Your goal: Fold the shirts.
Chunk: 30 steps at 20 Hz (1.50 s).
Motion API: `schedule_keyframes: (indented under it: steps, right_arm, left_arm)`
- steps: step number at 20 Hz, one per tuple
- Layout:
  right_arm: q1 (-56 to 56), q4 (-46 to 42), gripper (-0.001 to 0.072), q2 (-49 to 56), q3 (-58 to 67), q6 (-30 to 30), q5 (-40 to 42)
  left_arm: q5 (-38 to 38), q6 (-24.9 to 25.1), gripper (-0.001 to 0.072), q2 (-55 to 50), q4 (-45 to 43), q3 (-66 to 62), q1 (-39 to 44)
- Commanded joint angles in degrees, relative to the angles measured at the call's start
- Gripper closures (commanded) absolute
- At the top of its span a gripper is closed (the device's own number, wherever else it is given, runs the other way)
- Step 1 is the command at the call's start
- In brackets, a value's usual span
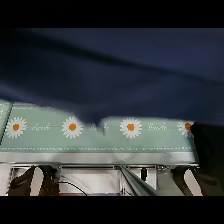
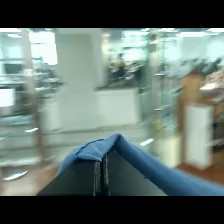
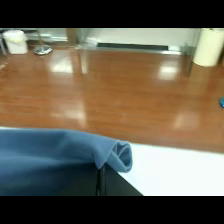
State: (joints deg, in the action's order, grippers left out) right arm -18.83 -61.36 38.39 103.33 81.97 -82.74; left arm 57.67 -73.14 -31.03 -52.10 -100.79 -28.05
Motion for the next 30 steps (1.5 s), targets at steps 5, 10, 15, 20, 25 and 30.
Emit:
schedule_keyframes:
  steps: [5,10,15,20,25,30]
  right_arm:
    - [0.02,0.04,0.0691,-13.22,-28.20,3.69,-4.48]
    - [0.02,6.60,0.0691,-11.06,-50.18,0.66,4.42]
    - [0.07,12.07,0.0691,8.39,-56.52,-7.89,18.47]
    - [0.07,26.53,0.0691,35.56,-49.70,-16.59,27.98]
    - [0.07,38.05,0.0301,55.30,-33.79,-14.99,25.31]
    - [-5.46,37.22,0.0299,55.78,-23.78,-13.44,16.44]
  left_arm:
    - [5.51,-6.67,0.0696,0.15,-20.33,14.64,17.49]
    - [-3.06,-6.64,0.0695,-16.46,-9.29,26.56,17.75]
    - [-12.07,-5.81,0.0695,-36.59,0.44,26.34,21.03]
    - [-20.26,-5.79,0.0695,-49.83,6.19,26.34,25.29]
    - [-19.12,-5.84,0.0369,-55.04,12.07,26.36,25.40]
    - [1.90,-5.77,0.0365,-54.71,7.23,22.21,14.75]
